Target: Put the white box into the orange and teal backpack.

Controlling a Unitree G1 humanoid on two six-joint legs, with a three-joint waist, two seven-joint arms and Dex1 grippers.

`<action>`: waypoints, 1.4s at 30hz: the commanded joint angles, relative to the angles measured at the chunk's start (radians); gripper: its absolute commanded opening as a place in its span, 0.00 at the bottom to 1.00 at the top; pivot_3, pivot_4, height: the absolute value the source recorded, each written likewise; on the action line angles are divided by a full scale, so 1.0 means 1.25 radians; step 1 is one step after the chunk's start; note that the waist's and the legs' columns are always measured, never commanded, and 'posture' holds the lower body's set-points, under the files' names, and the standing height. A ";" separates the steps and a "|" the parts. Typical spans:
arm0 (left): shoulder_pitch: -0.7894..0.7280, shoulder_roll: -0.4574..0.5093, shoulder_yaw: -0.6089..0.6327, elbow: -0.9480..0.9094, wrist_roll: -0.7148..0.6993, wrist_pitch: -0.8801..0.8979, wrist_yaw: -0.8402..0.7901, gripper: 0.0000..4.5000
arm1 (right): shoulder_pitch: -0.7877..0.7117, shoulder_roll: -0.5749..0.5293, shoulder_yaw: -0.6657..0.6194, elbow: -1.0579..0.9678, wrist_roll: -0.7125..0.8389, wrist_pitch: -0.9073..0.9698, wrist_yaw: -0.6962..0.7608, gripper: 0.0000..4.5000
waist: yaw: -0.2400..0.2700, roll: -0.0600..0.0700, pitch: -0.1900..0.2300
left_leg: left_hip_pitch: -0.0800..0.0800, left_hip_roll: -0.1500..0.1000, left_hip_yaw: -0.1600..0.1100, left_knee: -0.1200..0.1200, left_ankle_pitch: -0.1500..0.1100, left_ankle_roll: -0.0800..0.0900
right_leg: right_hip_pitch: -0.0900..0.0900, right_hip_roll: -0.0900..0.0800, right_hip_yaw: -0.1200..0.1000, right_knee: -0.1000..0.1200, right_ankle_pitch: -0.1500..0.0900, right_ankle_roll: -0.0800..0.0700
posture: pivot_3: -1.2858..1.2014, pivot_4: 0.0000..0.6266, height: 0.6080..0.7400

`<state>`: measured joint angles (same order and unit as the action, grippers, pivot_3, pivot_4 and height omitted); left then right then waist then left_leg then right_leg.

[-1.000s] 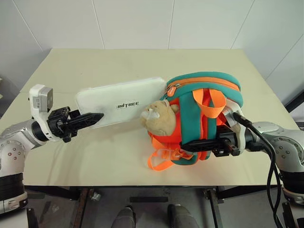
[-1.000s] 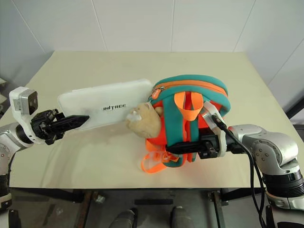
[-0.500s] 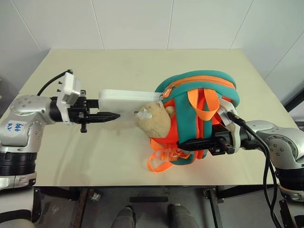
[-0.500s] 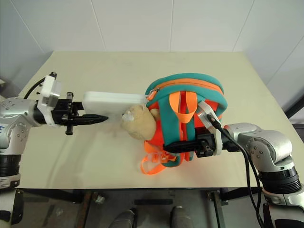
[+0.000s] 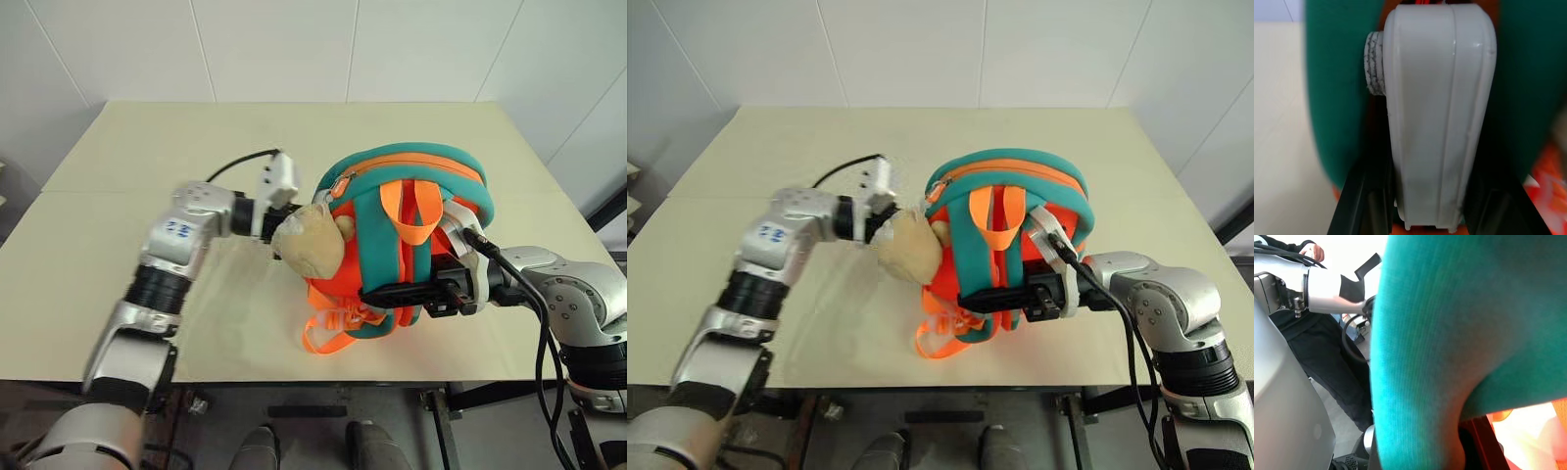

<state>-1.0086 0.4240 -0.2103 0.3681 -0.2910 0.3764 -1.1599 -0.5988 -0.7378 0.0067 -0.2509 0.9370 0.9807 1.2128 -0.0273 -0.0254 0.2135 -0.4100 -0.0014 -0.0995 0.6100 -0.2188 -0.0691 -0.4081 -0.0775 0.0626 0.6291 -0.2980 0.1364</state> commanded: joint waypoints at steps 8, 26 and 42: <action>-0.040 -0.062 0.038 0.057 -0.003 -0.019 -0.010 0.51 | 0.008 0.012 -0.020 -0.045 0.018 -0.007 -0.034 0.00 | 0.001 0.000 0.000 | -0.001 0.000 0.000 0.002 0.000 0.000 | 0.000 0.000 0.000 0.000 0.000 0.001 | 0.52 0.24 1.00; 0.104 0.212 0.183 -0.108 -0.078 -0.113 -0.195 0.96 | 0.014 0.006 -0.014 -0.023 -0.016 -0.030 -0.039 0.00 | 0.003 0.000 0.000 | -0.001 0.000 0.000 0.001 -0.001 0.001 | 0.000 0.000 0.000 0.001 0.000 0.000 | 0.52 0.24 1.00; 0.201 0.147 0.256 -0.380 -0.273 0.067 -0.033 0.83 | 0.004 0.011 0.006 0.012 -0.056 -0.048 -0.021 0.00 | -0.001 0.000 0.000 | 0.000 0.000 0.000 0.002 -0.001 0.001 | 0.000 0.000 0.000 0.001 0.000 0.001 | 0.52 0.24 1.00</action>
<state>-0.7523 0.6037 0.0799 -0.0591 -0.5968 0.4486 -1.2234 -0.5803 -0.7257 0.0128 -0.2254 0.8635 0.9323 1.1735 -0.0281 -0.0248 0.2139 -0.4104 -0.0010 -0.1001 0.6128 -0.2195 -0.0681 -0.4078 -0.0775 0.0630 0.6306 -0.2974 0.1373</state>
